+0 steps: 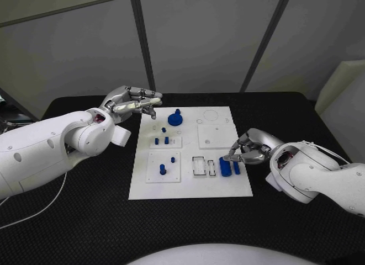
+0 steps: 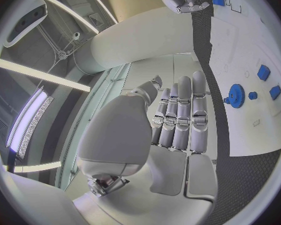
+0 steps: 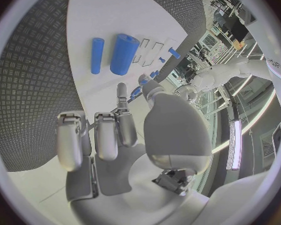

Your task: Assemble the parts on the task board

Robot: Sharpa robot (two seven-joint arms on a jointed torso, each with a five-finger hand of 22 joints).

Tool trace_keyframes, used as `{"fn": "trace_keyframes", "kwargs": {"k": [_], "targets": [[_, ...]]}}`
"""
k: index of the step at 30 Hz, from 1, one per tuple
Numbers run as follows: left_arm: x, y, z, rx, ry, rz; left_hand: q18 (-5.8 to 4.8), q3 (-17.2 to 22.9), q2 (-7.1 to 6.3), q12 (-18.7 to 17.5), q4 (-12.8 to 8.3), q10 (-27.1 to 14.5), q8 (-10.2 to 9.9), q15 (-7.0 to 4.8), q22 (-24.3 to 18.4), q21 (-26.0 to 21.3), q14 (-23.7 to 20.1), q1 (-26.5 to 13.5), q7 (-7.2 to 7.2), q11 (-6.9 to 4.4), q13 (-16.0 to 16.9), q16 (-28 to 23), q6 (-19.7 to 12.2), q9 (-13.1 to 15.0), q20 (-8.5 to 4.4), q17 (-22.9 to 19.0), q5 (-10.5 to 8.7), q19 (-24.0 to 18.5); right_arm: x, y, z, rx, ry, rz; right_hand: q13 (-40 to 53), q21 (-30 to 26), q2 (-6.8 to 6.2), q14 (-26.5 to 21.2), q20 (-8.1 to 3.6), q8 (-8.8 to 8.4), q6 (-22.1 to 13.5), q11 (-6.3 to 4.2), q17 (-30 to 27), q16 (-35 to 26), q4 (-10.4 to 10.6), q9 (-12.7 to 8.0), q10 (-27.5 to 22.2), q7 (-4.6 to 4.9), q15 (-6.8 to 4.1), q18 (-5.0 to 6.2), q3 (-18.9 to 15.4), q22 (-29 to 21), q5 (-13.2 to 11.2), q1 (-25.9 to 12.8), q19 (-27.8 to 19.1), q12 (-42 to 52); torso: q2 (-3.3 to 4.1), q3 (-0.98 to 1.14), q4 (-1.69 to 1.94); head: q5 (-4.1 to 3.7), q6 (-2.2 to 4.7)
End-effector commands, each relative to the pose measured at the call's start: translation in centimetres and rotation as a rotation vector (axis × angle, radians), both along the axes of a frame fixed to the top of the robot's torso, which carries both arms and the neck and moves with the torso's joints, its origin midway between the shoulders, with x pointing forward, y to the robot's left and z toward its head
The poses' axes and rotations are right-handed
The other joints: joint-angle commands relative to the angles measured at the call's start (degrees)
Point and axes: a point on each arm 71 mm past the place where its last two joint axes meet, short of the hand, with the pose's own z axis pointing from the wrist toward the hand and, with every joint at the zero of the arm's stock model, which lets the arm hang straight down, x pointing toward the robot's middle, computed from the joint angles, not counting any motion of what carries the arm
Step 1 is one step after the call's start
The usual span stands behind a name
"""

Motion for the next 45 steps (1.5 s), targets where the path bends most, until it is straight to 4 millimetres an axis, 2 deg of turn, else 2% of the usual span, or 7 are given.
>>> {"fn": "trace_keyframes", "kwargs": {"k": [1, 5, 15, 20, 30, 37, 45], "targets": [[0.0, 0.0, 0.1, -0.011, 0.001, -0.001, -0.77, -0.22, 0.06, -0.25, -0.01, 0.11, -0.2, 0.14, -0.08, -0.37, 0.18, -0.1, 0.15, 0.31, 0.05, -0.22, -0.04, 0.08, -0.04, -0.06, -0.25, 0.25, -0.2, 0.0, -0.4, -0.066, 0.018, -0.02, 2.27, 0.4, -0.65, 5.06, 0.33, -0.22, -0.43, 0.4, 10.83, 0.3, 1.5, 1.16, 1.29, -0.2, -0.12, -0.39, -1.51, 15.07, 0.48, -1.16, 5.93, 0.29, 0.03, 0.02, 0.04, 0.09, -0.07], [0.0, 0.1, 0.1, -0.011, 0.001, -0.001, -0.77, -0.22, 0.06, -0.25, -0.01, 0.11, -0.2, 0.14, -0.08, -0.37, 0.18, -0.1, 0.15, 0.31, 0.05, -0.22, -0.04, 0.08, -0.04, -0.06, -0.25, 0.25, -0.4, 0.2, -0.8, -0.086, 0.021, -0.015, 2.44, 0.4, -0.74, 5.04, 0.25, -0.12, -0.44, 0.32, 10.83, 0.31, 3.01, 2.99, 1.26, -0.41, -0.16, -0.39, -3.56, 15.07, 0.64, -1.18, 5.93, 0.31, 0.05, 0.09, -0.09, 0.27, -0.13], [-0.1, 0.1, 0.0, -0.011, 0.003, -0.002, -0.77, -0.22, 0.06, -0.25, -0.01, 0.11, -0.2, 0.14, -0.08, -0.37, 0.18, -0.1, 0.15, 0.31, 0.05, -0.22, -0.04, 0.08, -0.04, -0.06, -0.25, 0.25, -0.7, 0.8, -1.6, -0.129, 0.049, 0.004, 2.68, 0.4, -0.77, 5.0, 0.04, 0.37, -0.4, 0.03, 10.79, 0.29, 6.58, 7.42, 1.23, -0.75, -0.4, -0.39, -6.77, 15.07, 0.74, -0.68, 5.93, 0.22, 0.04, 0.05, -0.05, 0.32, -0.36], [-0.1, 0.1, 0.0, -0.011, 0.004, -0.003, -0.77, -0.22, 0.06, -0.25, -0.01, 0.11, -0.2, 0.14, -0.08, -0.37, 0.18, -0.1, 0.15, 0.31, 0.05, -0.22, -0.04, 0.08, -0.04, -0.06, -0.25, 0.25, -0.7, 1.2, -2.1, -0.138, 0.061, 0.011, 2.65, 0.4, -0.85, 4.99, -0.01, 0.42, -0.53, -0.02, 10.75, 0.27, 7.5, 8.64, 1.19, -0.8, -0.44, -0.39, -7.4, 15.07, 0.75, -0.38, 5.93, 0.12, 0.06, 0.03, -0.02, 0.3, -0.47], [-0.1, 0.1, 0.0, -0.011, 0.005, -0.004, -0.77, -0.22, 0.06, -0.25, -0.01, 0.11, -0.2, 0.14, -0.08, -0.37, 0.18, -0.1, 0.15, 0.31, 0.05, -0.22, -0.04, 0.08, -0.04, -0.06, -0.25, 0.25, -0.8, 2.0, -3.6, -0.154, 0.088, 0.019, 2.6, 0.4, -0.83, 4.95, -0.03, 0.47, -0.58, -0.04, 10.59, 0.17, 7.91, 9.38, 1.15, -0.84, -0.46, -0.39, -7.61, 15.07, 0.87, 0.01, 5.93, 0.03, 0.04, 0.0, 0.01, 0.52, -0.53], [-0.1, 0.1, 0.0, -0.01, 0.005, -0.004, -0.77, -0.22, 0.06, -0.25, -0.01, 0.11, -0.2, 0.14, -0.08, -0.37, 0.18, -0.1, 0.15, 0.31, 0.05, -0.22, -0.04, 0.08, -0.04, -0.06, -0.25, 0.25, -0.7, 2.1, -3.8, -0.131, 0.073, -0.003, 2.68, 0.4, -0.2, 4.93, -0.11, 0.59, -0.6, -0.14, 10.53, 0.12, 8.57, 11.47, 1.15, -0.94, -0.55, -0.39, -7.2, 15.07, 3.19, 1.44, 5.93, -0.05, -0.02, -0.02, -0.01, 0.63, -0.53], [-0.1, 0.1, 0.0, -0.01, 0.005, -0.003, -0.77, -0.23, 0.1, -0.26, 0.0, 0.11, -0.22, 0.14, -0.15, -0.45, 0.19, -0.07, 0.14, 0.31, 0.06, -0.26, -0.03, 0.09, -0.05, -0.05, -0.25, 0.3, -1.0, 2.2, -3.3, -0.073, 0.028, -0.024, 2.93, 0.4, 0.42, 4.97, -0.24, 0.59, -0.44, -0.28, 10.69, 0.22, 8.47, 13.68, 1.26, -1.09, -0.68, -0.39, -6.6, 15.07, 7.49, 2.99, 5.93, 0.0, -0.07, 0.04, -0.07, 0.72, -0.48]]}}
